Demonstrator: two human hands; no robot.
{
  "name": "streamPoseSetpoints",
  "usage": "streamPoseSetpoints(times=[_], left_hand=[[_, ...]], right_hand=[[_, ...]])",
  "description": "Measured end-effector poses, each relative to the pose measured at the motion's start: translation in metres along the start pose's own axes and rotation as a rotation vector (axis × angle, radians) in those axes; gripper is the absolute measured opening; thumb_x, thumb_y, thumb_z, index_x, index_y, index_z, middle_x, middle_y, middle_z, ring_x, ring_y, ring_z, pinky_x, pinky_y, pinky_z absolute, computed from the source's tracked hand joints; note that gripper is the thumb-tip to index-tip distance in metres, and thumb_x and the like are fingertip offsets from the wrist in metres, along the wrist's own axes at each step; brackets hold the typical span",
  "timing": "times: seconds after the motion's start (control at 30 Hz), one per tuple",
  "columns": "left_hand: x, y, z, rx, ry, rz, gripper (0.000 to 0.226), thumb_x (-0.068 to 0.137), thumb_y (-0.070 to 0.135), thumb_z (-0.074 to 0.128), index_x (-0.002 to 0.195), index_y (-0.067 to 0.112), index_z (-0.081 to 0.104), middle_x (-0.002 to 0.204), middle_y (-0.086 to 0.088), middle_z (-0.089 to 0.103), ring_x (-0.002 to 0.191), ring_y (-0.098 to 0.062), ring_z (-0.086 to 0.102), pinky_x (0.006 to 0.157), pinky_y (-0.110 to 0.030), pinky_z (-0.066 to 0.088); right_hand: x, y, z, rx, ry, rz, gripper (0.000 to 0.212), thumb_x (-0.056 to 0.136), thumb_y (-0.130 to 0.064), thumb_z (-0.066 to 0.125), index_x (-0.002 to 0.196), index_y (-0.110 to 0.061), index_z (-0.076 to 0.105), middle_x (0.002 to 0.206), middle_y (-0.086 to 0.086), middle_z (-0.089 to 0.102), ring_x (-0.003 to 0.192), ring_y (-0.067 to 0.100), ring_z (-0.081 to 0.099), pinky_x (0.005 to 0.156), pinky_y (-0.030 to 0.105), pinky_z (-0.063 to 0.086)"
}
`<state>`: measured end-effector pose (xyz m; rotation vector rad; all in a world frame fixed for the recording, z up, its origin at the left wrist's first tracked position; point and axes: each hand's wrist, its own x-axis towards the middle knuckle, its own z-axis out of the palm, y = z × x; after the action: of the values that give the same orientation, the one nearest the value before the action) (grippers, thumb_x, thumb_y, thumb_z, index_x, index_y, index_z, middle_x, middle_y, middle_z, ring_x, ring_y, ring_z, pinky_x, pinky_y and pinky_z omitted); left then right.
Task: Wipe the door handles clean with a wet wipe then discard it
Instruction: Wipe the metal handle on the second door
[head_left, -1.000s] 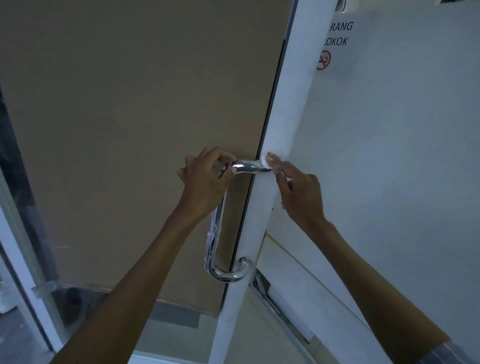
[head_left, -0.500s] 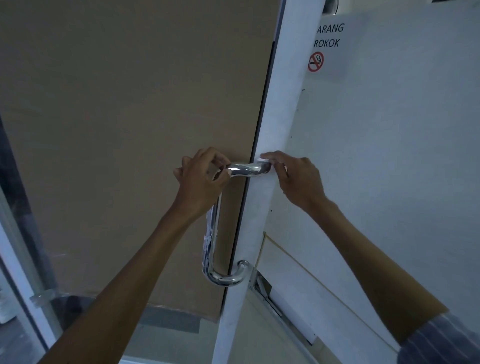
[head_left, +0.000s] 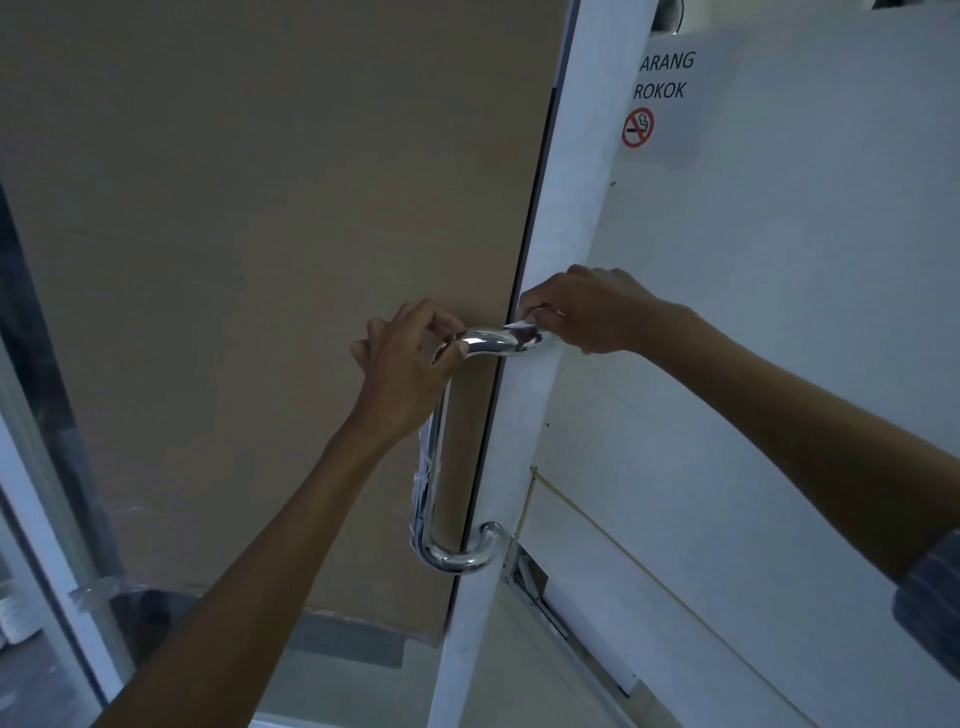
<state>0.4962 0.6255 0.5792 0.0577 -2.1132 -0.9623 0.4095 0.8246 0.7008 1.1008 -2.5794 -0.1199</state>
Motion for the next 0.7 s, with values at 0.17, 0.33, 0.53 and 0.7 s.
streamPoseSetpoints(times=[0.17, 0.33, 0.53, 0.7], left_hand=[[0.000, -0.001, -0.001, -0.007, 0.001, -0.005, 0.008, 0.095, 0.040, 0.068, 0.099, 0.036, 0.062, 0.110, 0.020, 0.062, 0.107, -0.014, 0.046, 0.083, -0.036, 0.022], [-0.001, 0.000, -0.003, -0.013, -0.007, -0.011, 0.007, 0.095, 0.039, 0.068, 0.097, 0.037, 0.062, 0.110, 0.021, 0.062, 0.107, -0.013, 0.044, 0.080, -0.035, 0.019], [-0.001, 0.000, -0.003, -0.019, -0.008, -0.005, 0.008, 0.095, 0.039, 0.069, 0.098, 0.034, 0.063, 0.110, 0.019, 0.064, 0.108, -0.014, 0.045, 0.081, -0.035, 0.020], [-0.001, 0.001, -0.004, -0.013, -0.012, -0.001, 0.007, 0.095, 0.038, 0.069, 0.097, 0.034, 0.063, 0.110, 0.020, 0.063, 0.107, -0.013, 0.043, 0.082, -0.036, 0.021]], right_hand=[[-0.002, -0.004, -0.006, 0.088, -0.080, -0.024, 0.030, 0.108, -0.024, 0.043, 0.104, -0.037, 0.069, 0.097, -0.013, 0.072, 0.050, 0.007, 0.068, 0.073, 0.033, 0.057], [0.004, -0.013, -0.008, 0.095, -0.118, -0.031, 0.029, 0.106, -0.022, 0.044, 0.100, -0.031, 0.072, 0.097, -0.006, 0.075, 0.052, 0.011, 0.070, 0.067, 0.030, 0.054], [0.009, -0.024, -0.011, -0.019, -0.108, 0.015, 0.028, 0.105, -0.025, 0.047, 0.101, -0.031, 0.074, 0.097, -0.003, 0.076, 0.051, 0.009, 0.066, 0.080, 0.037, 0.059], [0.012, -0.020, -0.014, -0.046, -0.139, 0.093, 0.024, 0.105, -0.032, 0.048, 0.102, -0.040, 0.070, 0.094, -0.008, 0.077, 0.046, 0.003, 0.067, 0.085, 0.034, 0.057]])
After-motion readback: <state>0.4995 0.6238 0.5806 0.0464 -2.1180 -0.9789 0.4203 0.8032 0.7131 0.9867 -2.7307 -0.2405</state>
